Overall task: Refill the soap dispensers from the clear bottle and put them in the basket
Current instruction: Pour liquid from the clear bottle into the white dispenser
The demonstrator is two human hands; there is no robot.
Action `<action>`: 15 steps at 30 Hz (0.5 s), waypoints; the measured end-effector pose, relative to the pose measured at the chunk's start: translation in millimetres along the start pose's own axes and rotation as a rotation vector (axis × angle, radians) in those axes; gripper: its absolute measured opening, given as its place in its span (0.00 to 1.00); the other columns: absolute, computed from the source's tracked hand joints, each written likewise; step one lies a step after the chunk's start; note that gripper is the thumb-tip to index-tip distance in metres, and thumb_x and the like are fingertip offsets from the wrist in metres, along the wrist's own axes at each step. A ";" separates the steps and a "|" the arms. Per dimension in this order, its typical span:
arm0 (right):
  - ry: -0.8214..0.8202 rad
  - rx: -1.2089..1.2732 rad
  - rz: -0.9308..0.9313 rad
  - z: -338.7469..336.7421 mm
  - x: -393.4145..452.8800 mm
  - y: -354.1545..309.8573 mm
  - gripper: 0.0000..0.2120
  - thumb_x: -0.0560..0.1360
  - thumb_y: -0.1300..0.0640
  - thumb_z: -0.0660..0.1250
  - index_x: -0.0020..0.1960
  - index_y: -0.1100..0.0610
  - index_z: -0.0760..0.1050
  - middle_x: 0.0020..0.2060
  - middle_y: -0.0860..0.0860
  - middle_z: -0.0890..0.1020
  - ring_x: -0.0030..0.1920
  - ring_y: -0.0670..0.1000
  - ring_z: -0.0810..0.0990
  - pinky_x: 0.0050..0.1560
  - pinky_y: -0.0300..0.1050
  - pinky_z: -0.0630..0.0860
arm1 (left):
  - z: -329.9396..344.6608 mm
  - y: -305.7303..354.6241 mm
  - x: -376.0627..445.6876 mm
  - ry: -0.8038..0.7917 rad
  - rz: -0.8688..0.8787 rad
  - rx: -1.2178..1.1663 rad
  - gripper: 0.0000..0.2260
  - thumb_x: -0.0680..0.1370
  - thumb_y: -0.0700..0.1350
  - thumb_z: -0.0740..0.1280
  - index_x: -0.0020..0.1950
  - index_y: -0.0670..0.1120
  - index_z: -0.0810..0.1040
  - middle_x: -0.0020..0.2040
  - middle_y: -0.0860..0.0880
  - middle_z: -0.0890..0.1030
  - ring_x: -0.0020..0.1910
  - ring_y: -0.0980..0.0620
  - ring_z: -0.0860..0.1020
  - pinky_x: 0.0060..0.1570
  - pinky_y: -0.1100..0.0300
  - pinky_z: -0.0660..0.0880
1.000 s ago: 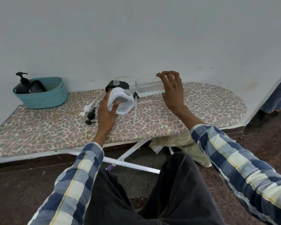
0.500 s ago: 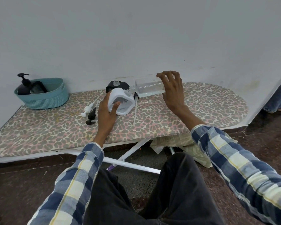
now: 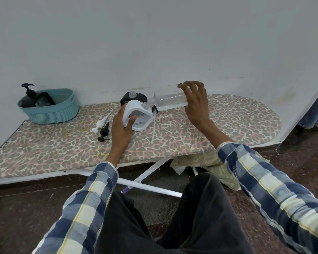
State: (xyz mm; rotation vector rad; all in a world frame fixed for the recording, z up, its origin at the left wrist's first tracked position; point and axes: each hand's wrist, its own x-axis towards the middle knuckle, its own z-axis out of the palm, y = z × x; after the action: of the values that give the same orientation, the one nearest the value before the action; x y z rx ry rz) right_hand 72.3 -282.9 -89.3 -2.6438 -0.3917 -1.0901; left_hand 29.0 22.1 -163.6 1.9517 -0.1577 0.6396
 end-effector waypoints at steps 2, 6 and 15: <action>-0.002 0.001 0.000 0.6 -0.2 0.1 0.43 0.63 0.80 0.63 0.72 0.51 0.72 0.69 0.51 0.75 0.72 0.59 0.68 0.63 0.53 0.73 | 0.1 0.7 -0.2 0.002 -0.006 0.002 0.28 0.84 0.62 0.67 0.83 0.56 0.68 0.76 0.52 0.76 0.73 0.52 0.75 0.72 0.44 0.75; 0.009 0.004 0.001 0.3 -1.0 -0.4 0.43 0.62 0.80 0.62 0.72 0.51 0.73 0.69 0.51 0.76 0.72 0.59 0.68 0.62 0.53 0.73 | -0.1 -0.5 0.6 -0.003 -0.009 -0.002 0.29 0.84 0.63 0.67 0.83 0.56 0.68 0.75 0.52 0.76 0.73 0.51 0.75 0.71 0.42 0.75; 0.030 0.037 -0.007 1.4 -1.9 2.1 0.43 0.61 0.80 0.61 0.72 0.52 0.73 0.69 0.51 0.75 0.72 0.60 0.69 0.62 0.53 0.71 | -0.4 4.2 0.1 0.004 -0.003 -0.023 0.29 0.83 0.64 0.67 0.82 0.56 0.70 0.74 0.53 0.77 0.73 0.50 0.76 0.71 0.41 0.74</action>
State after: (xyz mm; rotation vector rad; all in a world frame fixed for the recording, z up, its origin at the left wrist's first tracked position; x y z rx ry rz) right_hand 72.6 -284.7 -91.9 -2.5932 -0.4108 -1.1120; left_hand 27.4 20.5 -160.1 1.9285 -0.1590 0.6379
